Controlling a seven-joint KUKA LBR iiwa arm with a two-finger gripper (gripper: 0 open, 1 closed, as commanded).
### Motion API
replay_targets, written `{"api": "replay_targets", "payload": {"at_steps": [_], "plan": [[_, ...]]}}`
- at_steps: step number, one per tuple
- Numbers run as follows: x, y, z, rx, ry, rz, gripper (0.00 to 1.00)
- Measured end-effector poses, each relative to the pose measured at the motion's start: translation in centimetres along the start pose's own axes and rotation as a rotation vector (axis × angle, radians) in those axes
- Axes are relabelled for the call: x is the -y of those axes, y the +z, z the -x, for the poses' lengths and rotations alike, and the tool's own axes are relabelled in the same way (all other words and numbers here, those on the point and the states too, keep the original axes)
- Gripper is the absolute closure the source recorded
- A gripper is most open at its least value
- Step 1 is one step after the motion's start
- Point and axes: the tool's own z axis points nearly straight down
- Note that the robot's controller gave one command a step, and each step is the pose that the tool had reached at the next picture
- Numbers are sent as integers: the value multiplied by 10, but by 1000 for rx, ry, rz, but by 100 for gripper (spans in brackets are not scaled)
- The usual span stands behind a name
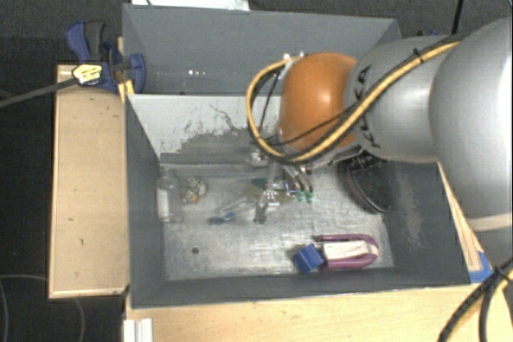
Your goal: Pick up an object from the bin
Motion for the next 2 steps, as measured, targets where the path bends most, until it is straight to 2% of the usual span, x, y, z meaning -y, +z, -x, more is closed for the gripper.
{"api": "replay_targets", "payload": {"at_steps": [1, 2], "plan": [[8, 36, -4, 1, -58, -1, 0], [7, 35, -2, 1, -54, 0, 0]]}}
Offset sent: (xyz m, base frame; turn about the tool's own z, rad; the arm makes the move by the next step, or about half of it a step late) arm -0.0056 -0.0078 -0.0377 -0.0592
